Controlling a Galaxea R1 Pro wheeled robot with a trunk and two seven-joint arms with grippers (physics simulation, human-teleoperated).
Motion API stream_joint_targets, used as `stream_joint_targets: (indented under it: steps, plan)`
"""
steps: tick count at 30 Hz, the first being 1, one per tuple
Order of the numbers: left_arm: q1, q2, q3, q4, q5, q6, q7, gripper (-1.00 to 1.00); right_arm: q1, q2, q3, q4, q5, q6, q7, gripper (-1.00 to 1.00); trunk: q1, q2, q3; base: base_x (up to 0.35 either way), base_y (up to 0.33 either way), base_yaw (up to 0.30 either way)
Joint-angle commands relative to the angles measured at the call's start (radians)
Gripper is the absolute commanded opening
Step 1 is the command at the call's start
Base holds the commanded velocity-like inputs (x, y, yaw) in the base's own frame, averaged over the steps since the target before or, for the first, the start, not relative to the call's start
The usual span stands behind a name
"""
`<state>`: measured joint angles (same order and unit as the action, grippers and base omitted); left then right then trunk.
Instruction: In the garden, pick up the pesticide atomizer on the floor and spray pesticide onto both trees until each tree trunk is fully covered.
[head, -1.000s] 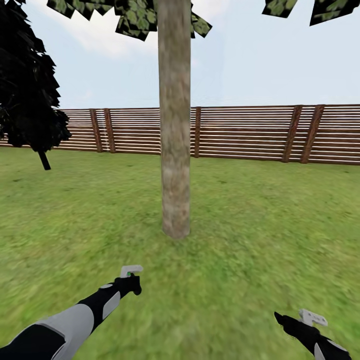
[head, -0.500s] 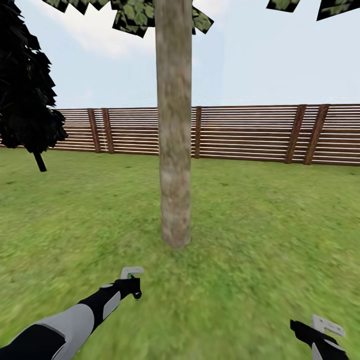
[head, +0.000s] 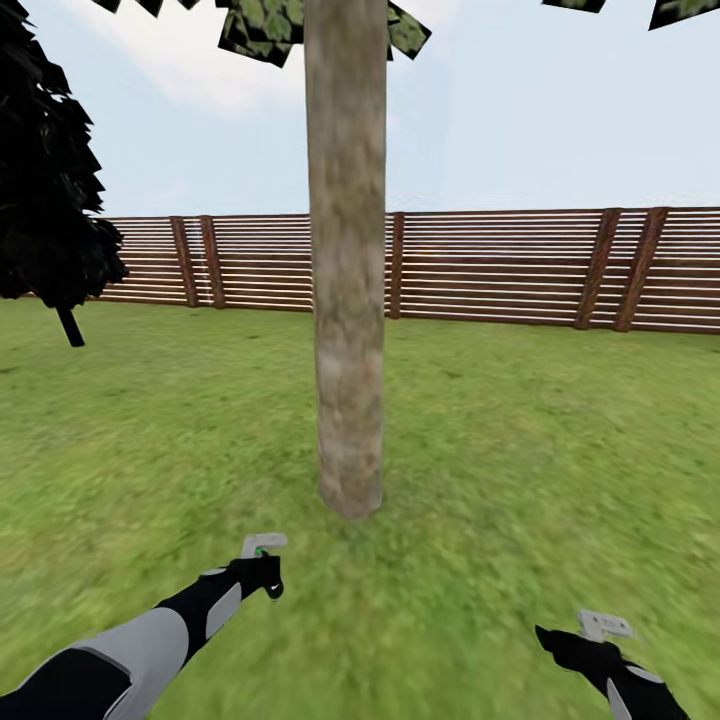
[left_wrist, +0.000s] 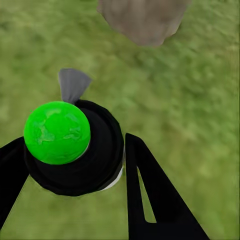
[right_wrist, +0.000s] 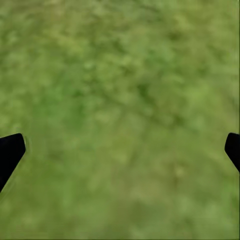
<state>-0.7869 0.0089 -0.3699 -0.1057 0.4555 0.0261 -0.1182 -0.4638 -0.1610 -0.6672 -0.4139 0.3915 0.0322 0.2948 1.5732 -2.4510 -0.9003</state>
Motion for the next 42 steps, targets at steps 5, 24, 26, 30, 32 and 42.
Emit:
stream_joint_targets:
  steps: [5, 24, 26, 30, 32, 42]
  plan:
    - [0.000, -0.005, -0.001, 0.000, 0.000, 0.001, 0.000, -1.00, 0.000, -0.001, 0.000, 0.001, -0.001, 0.000, 0.019, 1.00, 0.000, 0.000, 0.000, 0.336, -0.023, 0.000]
    - [0.001, -0.034, -0.001, 0.051, -0.001, 0.000, 0.000, -1.00, 0.000, 0.003, 0.002, -0.008, -0.002, 0.000, 0.020, 1.00, 0.000, 0.000, 0.000, 0.238, -0.199, 0.000]
    - [0.001, -0.033, 0.000, 0.053, -0.003, -0.001, 0.000, -1.00, 0.000, 0.003, 0.004, -0.010, -0.002, 0.000, 0.021, 1.00, 0.000, 0.000, 0.000, 0.038, -0.031, 0.000]
    - [0.000, -0.033, 0.000, 0.017, -0.006, -0.006, 0.000, -1.00, 0.000, 0.002, 0.002, -0.011, -0.002, 0.000, 0.023, 1.00, 0.000, 0.000, 0.000, 0.007, -0.006, 0.000]
    - [0.000, -0.032, -0.001, -0.013, -0.007, -0.005, 0.001, -1.00, 0.000, 0.002, 0.003, -0.011, -0.002, 0.000, 0.023, 1.00, 0.000, 0.000, 0.000, 0.000, 0.000, 0.000]
    - [0.000, -0.031, -0.003, -0.028, -0.158, -0.071, 0.005, -1.00, 0.000, 0.001, 0.003, -0.011, -0.002, 0.000, 0.023, 1.00, 0.000, 0.000, 0.000, 0.000, 0.000, 0.000]
